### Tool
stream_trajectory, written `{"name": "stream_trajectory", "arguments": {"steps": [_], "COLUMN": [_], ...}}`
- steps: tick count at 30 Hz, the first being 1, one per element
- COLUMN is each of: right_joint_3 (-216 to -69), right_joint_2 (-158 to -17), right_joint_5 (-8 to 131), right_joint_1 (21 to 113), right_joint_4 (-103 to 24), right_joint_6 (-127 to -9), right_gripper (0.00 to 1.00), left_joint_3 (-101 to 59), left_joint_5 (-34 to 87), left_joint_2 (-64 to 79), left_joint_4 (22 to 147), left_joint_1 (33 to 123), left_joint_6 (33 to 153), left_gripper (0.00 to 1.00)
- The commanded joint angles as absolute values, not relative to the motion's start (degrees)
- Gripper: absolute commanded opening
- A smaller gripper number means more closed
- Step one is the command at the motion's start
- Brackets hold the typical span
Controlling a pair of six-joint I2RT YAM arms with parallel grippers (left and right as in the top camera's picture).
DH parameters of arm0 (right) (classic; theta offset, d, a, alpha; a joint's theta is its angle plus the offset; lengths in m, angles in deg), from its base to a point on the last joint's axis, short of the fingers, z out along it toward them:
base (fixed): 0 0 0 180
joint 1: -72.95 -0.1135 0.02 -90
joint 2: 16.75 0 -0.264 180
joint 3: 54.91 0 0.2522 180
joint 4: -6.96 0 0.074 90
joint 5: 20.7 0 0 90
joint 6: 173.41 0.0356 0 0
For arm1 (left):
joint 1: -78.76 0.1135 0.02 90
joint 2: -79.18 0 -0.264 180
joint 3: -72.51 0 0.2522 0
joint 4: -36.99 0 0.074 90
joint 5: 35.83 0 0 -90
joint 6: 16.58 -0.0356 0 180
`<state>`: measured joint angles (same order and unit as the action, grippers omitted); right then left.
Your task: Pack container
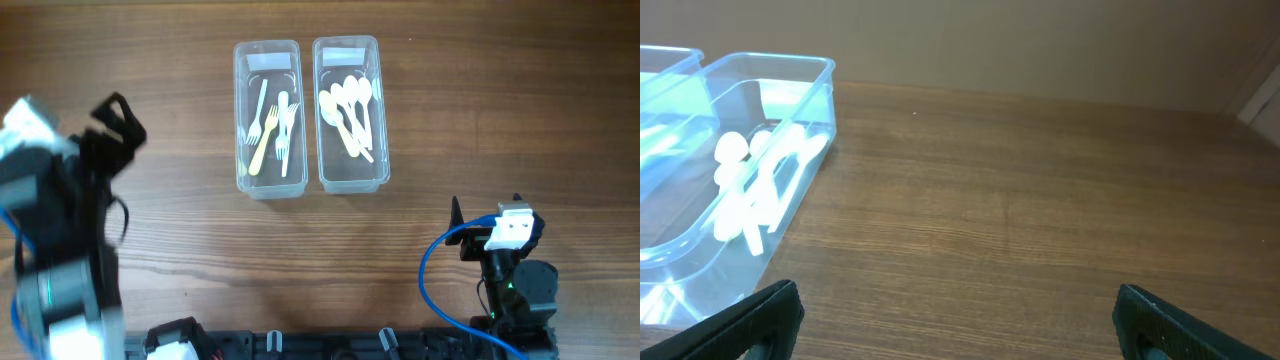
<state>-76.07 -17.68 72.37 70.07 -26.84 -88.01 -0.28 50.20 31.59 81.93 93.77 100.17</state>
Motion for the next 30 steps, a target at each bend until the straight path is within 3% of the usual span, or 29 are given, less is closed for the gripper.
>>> {"name": "stream_trajectory", "arguments": {"steps": [1,6,18,30], "right_joint_3": [-75.72,-75.72,-75.72,-75.72], "right_joint_2": [-17.33,-17.33,-17.33,-17.33], "right_joint_5": [73.35,73.35,73.35,73.35], "right_joint_1": [70.36,70.36,70.36,70.36], "right_joint_4": [-26.73,-26.73,-26.73,-26.73], "right_joint_6": [-87.9,-87.92,-87.9,-87.9], "right_gripper": [1.0,1.0,1.0,1.0], "left_joint_3": [-0.76,7.31,46.61,54.76], "left_joint_5": [52.78,52.76,51.67,49.94], "left_joint_2": [45.27,59.35,73.95,78.19], "left_joint_4": [87.37,90.76,58.48,57.8], "left_joint_1": [89.9,87.95,81.2,78.69], "left_joint_6": [93.06,93.13,93.13,93.13], "left_gripper": [1.0,1.0,1.0,1.0]}}
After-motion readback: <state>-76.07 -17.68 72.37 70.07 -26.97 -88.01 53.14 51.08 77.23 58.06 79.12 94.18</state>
